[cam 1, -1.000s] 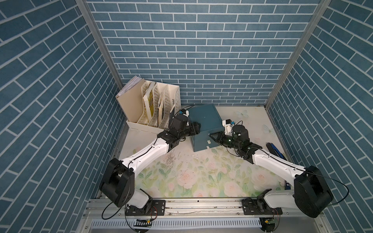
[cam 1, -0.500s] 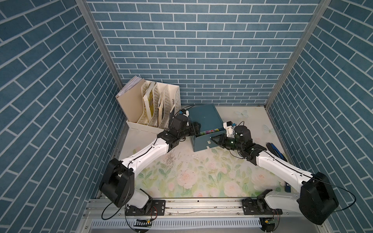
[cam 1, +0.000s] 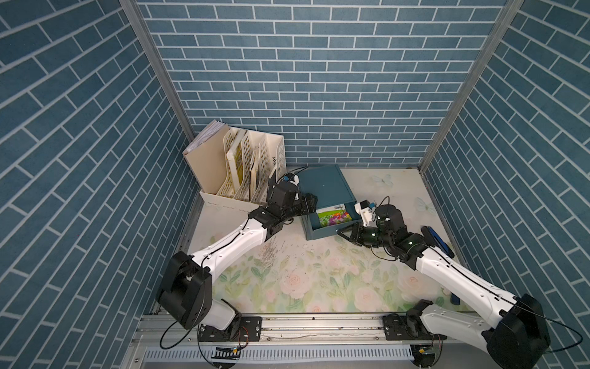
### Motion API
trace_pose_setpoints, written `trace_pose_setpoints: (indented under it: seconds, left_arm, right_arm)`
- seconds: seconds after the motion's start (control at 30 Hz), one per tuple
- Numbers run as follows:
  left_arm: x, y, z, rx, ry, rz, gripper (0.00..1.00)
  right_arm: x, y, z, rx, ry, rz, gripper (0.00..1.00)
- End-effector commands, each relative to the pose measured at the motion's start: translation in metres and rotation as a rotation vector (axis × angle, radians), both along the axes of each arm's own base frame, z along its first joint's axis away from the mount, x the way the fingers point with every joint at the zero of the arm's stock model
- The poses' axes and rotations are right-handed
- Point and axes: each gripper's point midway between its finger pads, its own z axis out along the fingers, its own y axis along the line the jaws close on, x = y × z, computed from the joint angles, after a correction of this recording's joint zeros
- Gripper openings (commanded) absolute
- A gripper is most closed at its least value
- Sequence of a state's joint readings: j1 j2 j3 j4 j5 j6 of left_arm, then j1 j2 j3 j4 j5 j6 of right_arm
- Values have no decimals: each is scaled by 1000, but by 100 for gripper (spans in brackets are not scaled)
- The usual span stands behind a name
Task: Take the seed bags out of the drawer
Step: Open the drawer in the storage box.
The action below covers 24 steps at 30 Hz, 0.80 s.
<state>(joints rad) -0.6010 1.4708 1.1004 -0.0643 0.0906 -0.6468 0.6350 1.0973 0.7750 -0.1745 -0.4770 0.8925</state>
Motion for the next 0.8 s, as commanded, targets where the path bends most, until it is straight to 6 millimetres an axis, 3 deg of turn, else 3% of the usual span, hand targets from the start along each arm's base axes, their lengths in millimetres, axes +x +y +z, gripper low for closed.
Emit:
trace_pose_setpoints:
  seconds: [0.0, 0.47, 0.77]
  left_arm:
    - [-9, 4, -11, 56, 37, -9, 75]
    - [-9, 5, -12, 66, 43, -9, 75]
    - [-8, 5, -11, 71, 43, -8, 75]
  right_arm:
    - [-30, 0, -9, -41, 39, 102, 0]
    - [-58, -14, 2, -40, 68, 94, 0]
    - [-65, -16, -6, -52, 89, 99, 0]
